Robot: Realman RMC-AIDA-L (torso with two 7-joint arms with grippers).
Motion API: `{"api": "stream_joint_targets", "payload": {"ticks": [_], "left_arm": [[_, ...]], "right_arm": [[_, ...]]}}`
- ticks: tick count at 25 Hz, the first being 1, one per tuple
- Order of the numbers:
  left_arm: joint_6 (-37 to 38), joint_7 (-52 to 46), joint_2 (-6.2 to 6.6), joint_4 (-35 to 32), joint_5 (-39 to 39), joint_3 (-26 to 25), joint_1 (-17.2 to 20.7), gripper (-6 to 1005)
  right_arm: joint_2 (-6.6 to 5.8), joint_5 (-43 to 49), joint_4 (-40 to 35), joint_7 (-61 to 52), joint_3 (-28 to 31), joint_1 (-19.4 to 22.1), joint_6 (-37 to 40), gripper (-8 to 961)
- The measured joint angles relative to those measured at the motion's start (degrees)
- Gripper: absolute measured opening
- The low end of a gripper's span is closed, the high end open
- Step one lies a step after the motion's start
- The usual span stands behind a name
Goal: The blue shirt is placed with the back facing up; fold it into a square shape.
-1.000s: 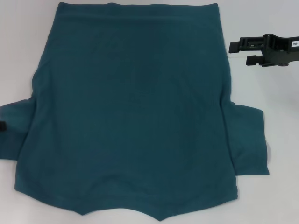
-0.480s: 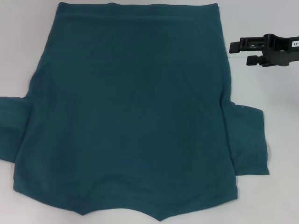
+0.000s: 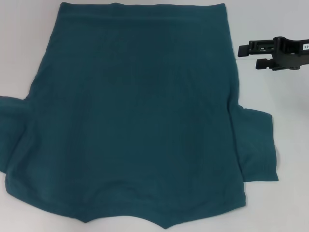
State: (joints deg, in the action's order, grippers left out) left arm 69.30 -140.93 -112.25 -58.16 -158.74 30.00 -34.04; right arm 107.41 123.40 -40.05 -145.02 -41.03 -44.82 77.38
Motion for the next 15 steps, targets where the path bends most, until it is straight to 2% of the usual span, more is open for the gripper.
{"api": "stream_joint_targets", "payload": {"ticks": [9, 15], "left_arm": [[9.42, -2.95, -0.18, -4.91, -0.19, 0.58, -2.29, 21], [14.69, -11.25, 0.58, -5.73, -0.39, 5.65, -4.76, 23]], "right_arm": [[-0.01, 0.00, -0.03, 0.00, -0.16, 0.00, 0.11, 924], [-0.01, 0.00, 0.18, 0.00, -0.27, 0.00, 0.10, 924]]}}
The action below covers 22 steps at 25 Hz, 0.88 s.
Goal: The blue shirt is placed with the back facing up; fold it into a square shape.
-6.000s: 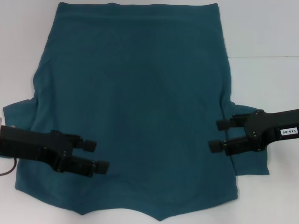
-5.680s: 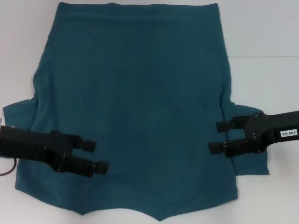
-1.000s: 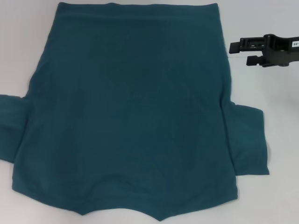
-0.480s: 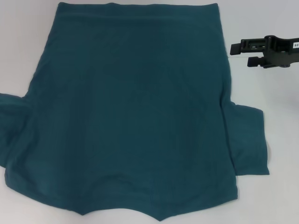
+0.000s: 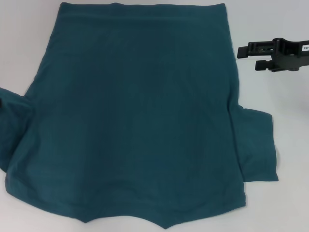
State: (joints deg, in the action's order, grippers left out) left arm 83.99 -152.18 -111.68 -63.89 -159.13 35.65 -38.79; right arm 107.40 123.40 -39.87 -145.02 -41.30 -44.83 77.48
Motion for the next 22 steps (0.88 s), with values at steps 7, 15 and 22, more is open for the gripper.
{"api": "stream_joint_targets", "payload": {"ticks": [7, 15, 22], "left_arm": [[1.65, -5.00, -0.51, 0.06, -0.03, 2.98, -3.88, 24], [1.66, -5.74, -2.08, 2.17, -0.05, 3.48, -6.43, 27], [-2.45, -5.21, -2.49, 7.80, 0.49, 3.56, -7.13, 28]], "right_arm": [[0.01, 0.00, 0.15, 0.00, -0.10, 0.00, 0.05, 924], [0.01, -0.01, 0.29, 0.17, -0.10, 0.12, 0.03, 925], [0.13, 0.72, 0.38, 0.22, -0.10, 0.27, -0.30, 925]]}}
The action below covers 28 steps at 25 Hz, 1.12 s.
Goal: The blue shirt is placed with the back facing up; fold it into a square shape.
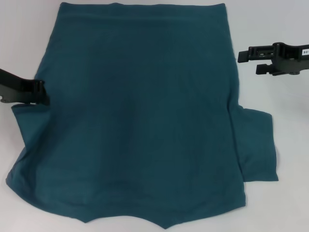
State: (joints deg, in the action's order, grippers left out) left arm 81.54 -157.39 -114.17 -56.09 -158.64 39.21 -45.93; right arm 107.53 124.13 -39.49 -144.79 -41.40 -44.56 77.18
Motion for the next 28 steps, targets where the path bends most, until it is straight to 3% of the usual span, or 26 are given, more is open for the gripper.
{"api": "stream_joint_targets", "payload": {"ticks": [6, 12, 16, 19, 21, 22, 25, 28], "left_arm": [[1.07, 3.68, -0.09, 1.88, 3.54, -0.04, -0.33, 30], [5.65, 10.55, 0.00, 1.55, 9.77, -0.80, 0.61, 249], [6.18, 12.40, 0.34, -0.42, 11.77, -3.61, 3.34, 375], [9.40, 20.80, 0.19, -1.24, 17.21, -4.27, 6.54, 481], [12.50, 29.33, -0.86, -2.48, 20.94, -4.28, 9.06, 555], [14.74, 36.57, -2.11, -3.64, 23.19, -4.23, 11.09, 592], [15.95, 48.88, -5.94, -7.69, 26.93, -4.16, 16.35, 590], [15.42, 54.59, -8.20, -9.42, 28.48, -4.10, 19.33, 587]], "right_arm": [[0.05, 0.12, 0.04, 0.22, 0.00, 0.11, -0.22, 925], [0.21, 0.16, 0.13, 0.27, 0.00, 0.37, -0.48, 924], [0.27, 0.16, 0.05, 1.71, 0.00, 0.89, -0.81, 924], [0.35, 0.17, -0.19, 4.99, 0.01, 1.39, -0.64, 924], [0.36, 0.22, -0.31, 6.96, 0.00, 1.64, -0.22, 924], [0.20, 0.55, -0.31, 7.51, 0.00, 1.70, 0.48, 924], [-0.57, 1.90, -0.36, 7.99, 0.08, 1.91, 3.00, 924], [-1.48, 2.41, -1.18, 8.07, 0.20, 2.67, 6.74, 925]]}}
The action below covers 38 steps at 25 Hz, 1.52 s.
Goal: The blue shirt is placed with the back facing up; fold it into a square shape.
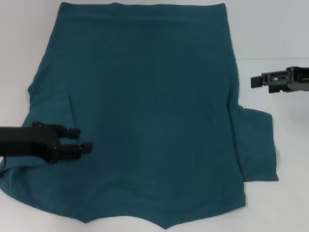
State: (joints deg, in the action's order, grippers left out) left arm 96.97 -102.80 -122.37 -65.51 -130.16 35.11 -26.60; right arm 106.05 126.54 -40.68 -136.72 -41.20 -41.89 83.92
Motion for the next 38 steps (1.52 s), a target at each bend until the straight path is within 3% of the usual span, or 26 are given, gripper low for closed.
{"api": "stream_joint_targets", "payload": {"ticks": [5, 12, 25, 33, 38], "left_arm": [[-1.04, 0.73, -0.27, 0.69, 0.14, -0.19, 0.98, 583], [-5.72, -2.01, -0.40, 1.26, 0.26, -0.30, 0.65, 581], [-7.93, -2.04, -1.01, 1.88, 1.21, -0.31, 0.07, 581], [-8.53, -2.04, -1.36, 1.97, 1.54, -0.31, 0.29, 581], [-9.05, -2.04, -1.42, 2.41, 1.59, -0.31, 0.32, 581]], "right_arm": [[-1.07, 2.44, -2.26, -1.40, 0.30, 2.36, 5.89, 925], [-1.34, 8.61, -2.03, -6.09, 1.24, 5.83, 9.55, 925], [-0.43, 8.85, 3.61, -8.08, 3.07, 7.67, 5.34, 905], [1.96, 8.90, 4.44, -7.72, 2.42, 7.22, 0.88, 875], [2.42, 8.91, 6.54, -7.97, 1.30, 6.85, -1.35, 856]]}}
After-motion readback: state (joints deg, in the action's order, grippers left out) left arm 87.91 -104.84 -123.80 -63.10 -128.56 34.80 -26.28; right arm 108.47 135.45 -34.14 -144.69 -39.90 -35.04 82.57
